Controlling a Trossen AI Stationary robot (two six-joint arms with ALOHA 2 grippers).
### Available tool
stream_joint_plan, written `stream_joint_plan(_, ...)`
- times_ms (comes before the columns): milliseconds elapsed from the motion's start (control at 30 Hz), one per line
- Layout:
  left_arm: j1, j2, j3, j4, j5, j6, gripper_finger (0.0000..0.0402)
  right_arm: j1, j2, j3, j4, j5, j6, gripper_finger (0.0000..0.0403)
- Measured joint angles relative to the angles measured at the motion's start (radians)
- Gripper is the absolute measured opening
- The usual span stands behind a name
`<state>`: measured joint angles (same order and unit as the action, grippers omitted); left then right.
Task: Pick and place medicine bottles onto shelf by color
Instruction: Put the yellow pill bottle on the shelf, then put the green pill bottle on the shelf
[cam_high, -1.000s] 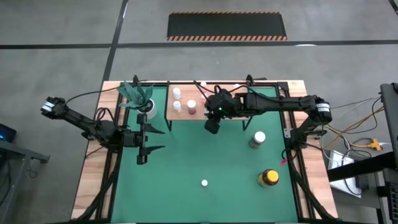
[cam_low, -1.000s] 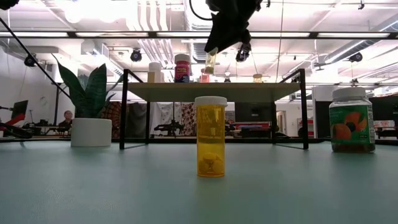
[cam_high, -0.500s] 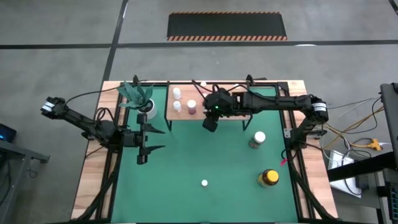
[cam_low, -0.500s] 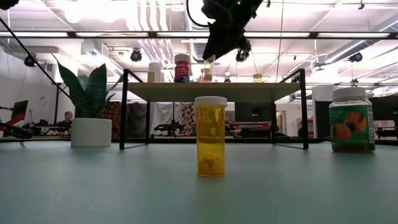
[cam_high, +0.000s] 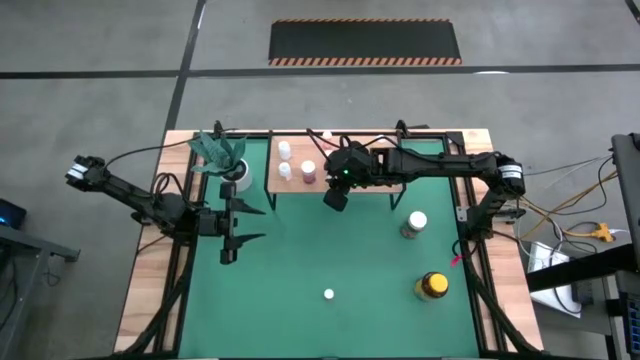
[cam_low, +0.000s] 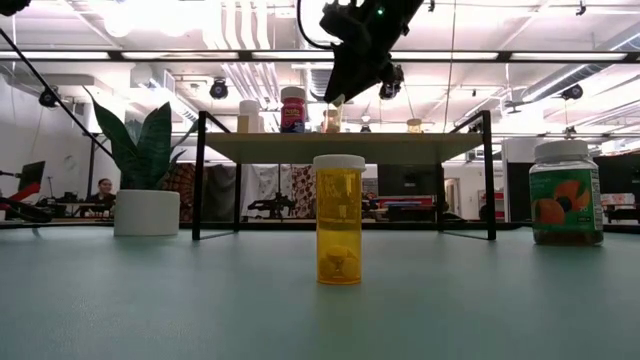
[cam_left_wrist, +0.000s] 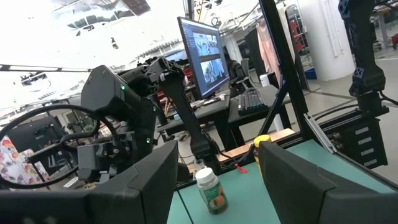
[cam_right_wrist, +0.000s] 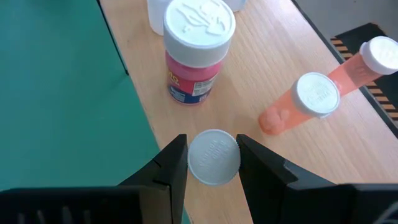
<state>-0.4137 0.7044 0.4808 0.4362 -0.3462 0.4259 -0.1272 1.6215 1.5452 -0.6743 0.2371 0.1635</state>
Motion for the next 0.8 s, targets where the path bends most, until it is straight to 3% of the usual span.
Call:
stream_joint_plan(133, 0.0, 0.0, 0.0, 0.0, 0.0, 0.0, 0.0206, 0.0, 0.0, 0.0, 0.0, 0.0, 0.003, 0.0119)
stream_joint_plan(533, 0.0, 0.0, 0.0, 0.0, 0.0, 0.0, 0.0206, -0.003, -0.002, 0.0, -0.001, 0.052, 0.008, 0.0187)
stream_joint_plan(800, 0.0, 0.0, 0.0, 0.0, 0.0, 0.0, 0.0206, -0.003, -0.056, 0.0, -0.005, 0.051, 0.022, 0.0193)
